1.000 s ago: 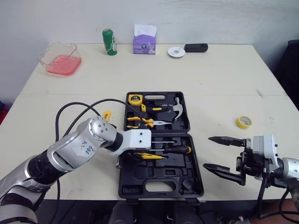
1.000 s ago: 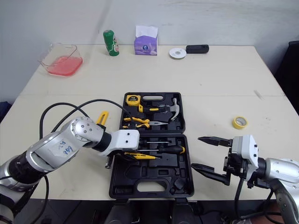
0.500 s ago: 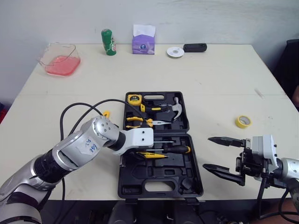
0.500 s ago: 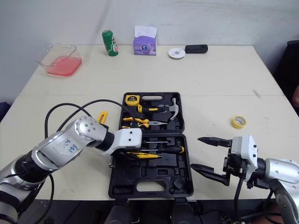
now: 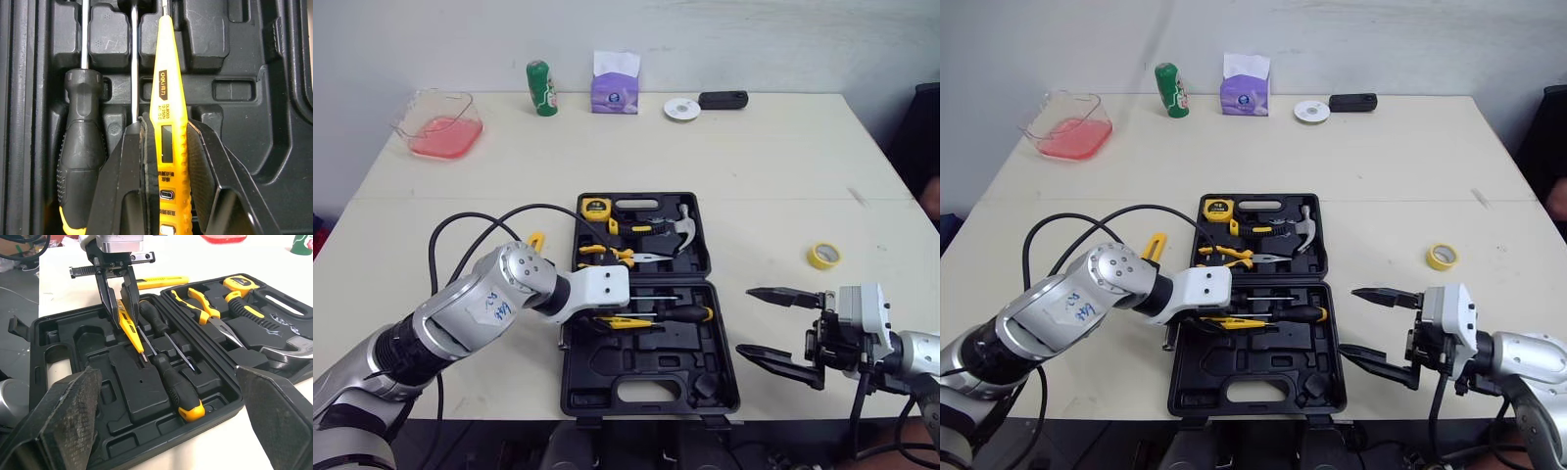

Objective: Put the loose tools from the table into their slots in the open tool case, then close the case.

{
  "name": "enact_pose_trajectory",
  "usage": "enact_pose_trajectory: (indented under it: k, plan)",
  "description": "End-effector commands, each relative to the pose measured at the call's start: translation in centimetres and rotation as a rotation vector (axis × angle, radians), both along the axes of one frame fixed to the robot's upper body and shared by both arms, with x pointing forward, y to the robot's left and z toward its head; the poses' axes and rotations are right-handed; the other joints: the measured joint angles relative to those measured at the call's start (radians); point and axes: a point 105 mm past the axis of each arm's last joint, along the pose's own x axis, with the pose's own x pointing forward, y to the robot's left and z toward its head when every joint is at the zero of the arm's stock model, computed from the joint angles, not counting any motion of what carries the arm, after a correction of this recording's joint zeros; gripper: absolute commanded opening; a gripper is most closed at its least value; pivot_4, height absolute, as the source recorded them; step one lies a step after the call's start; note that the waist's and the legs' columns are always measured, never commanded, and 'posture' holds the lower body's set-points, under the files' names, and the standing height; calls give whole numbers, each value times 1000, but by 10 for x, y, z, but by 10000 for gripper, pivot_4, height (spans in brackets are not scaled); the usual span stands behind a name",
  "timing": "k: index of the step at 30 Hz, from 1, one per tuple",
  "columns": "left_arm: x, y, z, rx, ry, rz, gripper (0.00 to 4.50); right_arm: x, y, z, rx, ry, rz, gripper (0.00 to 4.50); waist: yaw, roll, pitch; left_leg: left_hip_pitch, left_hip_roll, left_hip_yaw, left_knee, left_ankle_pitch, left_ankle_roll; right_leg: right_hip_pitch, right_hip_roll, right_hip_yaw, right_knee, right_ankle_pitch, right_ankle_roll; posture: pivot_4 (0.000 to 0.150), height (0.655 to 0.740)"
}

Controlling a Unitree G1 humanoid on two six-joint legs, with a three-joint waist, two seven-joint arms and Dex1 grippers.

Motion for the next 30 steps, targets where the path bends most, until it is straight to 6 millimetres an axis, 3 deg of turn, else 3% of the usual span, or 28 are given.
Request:
enact_pose_trajectory:
  k: [1, 11, 24, 30]
  plan:
    - [-6, -2, -3, 18, 15, -20, 5030, -3, 3, 7, 5, -34, 21, 45000, 0, 0, 0, 0, 0, 0, 0, 0, 0, 0, 0, 0, 0, 0, 0, 1500, 7400]
    - [-15, -9, -1, 11, 37, -51, 5030, -4, 3, 5, 10, -32, 18, 45000, 0, 0, 0, 0, 0, 0, 0, 0, 0, 0, 0, 0, 0, 0, 0, 1500, 7400]
    - [-1, -1, -3, 24, -16, 3, 5030, -4, 3, 4, 14, -34, 18, 45000, 0, 0, 0, 0, 0, 0, 1, 0, 0, 0, 0, 0, 1, 0, 0, 1500, 7400]
    - [-9, -22, 11, -92, -33, -80, 32372, -5, 3, 4, 16, -33, 18, 45000, 1, 0, 0, -1, 0, 0, 1, 0, 0, 0, 0, 0, 0, 0, 0, 1500, 7400]
